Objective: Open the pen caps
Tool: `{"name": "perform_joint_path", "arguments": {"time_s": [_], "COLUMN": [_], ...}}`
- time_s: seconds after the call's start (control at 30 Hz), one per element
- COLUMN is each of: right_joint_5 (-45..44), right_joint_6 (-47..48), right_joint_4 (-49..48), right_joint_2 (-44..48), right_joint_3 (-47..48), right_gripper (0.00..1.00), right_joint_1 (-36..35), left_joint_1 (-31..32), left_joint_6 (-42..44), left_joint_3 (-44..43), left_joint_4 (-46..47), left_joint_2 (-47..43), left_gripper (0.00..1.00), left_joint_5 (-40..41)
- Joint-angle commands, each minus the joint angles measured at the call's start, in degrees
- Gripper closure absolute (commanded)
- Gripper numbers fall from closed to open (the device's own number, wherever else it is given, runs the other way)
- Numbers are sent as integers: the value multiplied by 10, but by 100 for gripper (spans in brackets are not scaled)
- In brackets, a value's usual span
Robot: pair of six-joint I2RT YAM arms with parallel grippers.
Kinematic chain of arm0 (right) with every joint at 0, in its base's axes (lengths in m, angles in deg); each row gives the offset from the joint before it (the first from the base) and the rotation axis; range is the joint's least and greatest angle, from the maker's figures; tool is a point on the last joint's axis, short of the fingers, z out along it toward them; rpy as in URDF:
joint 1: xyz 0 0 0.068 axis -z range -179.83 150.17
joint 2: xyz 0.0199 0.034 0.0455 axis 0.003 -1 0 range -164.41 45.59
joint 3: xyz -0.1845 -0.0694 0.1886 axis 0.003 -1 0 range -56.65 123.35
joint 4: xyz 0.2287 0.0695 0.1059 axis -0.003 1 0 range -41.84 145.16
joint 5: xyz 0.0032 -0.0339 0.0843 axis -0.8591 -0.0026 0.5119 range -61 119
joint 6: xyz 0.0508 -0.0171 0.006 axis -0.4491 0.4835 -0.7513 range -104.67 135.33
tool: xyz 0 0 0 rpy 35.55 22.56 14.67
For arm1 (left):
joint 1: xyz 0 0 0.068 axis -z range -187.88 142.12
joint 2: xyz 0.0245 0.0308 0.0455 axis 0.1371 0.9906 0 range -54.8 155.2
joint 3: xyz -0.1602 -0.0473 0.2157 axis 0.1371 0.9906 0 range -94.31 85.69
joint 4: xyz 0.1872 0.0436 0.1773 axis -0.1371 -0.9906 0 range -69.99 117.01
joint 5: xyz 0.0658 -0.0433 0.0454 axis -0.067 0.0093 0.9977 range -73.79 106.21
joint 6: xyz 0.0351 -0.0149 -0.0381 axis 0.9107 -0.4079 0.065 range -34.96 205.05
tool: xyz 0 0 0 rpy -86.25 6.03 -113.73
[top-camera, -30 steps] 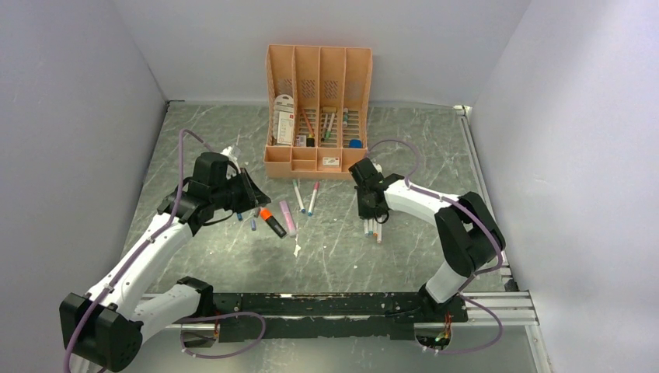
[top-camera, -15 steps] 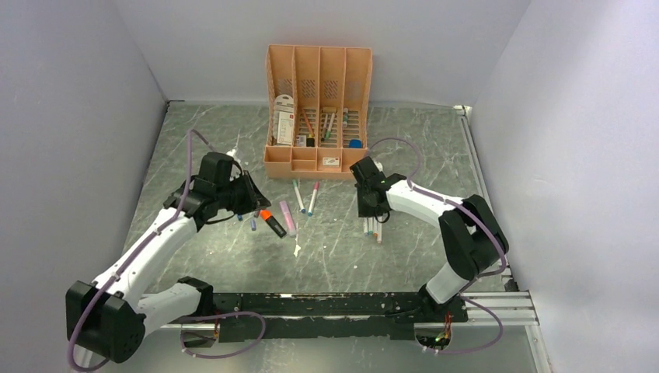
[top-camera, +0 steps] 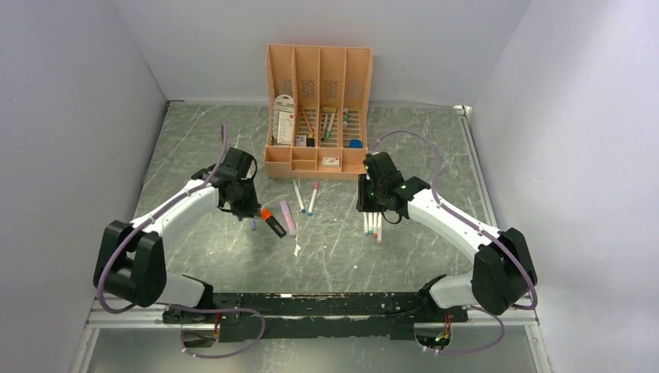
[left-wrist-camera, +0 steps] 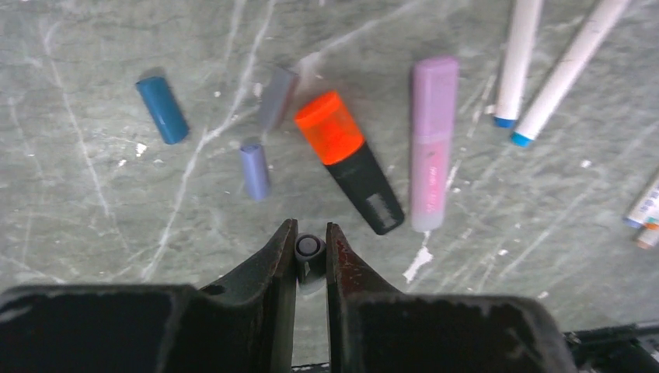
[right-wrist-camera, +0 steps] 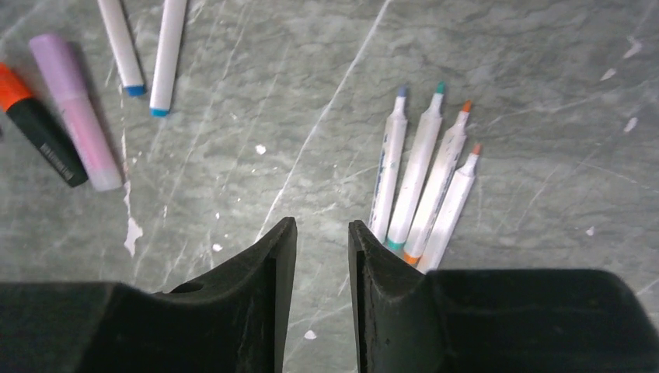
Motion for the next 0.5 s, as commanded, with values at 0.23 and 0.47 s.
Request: {"name": "perform_joint_path", "arguments": {"time_s": [0.23, 0.47], "right_joint_5": [80, 91], "right_joint_6": [10, 18], "right_joint_4": [-21, -23], "right_joint_2": [26, 18], "right_joint_3": [-44, -41], "right_gripper": [68, 68], "right_joint_1": [-3, -3], "left_joint_1": [-28, -32], "left_joint_6": [33, 25], "left_joint_3": [-18, -6], "left_joint_4": [-40, -32], "left_joint_2": [60, 83], "left_gripper": [85, 83], "left_joint_5": [97, 76]}}
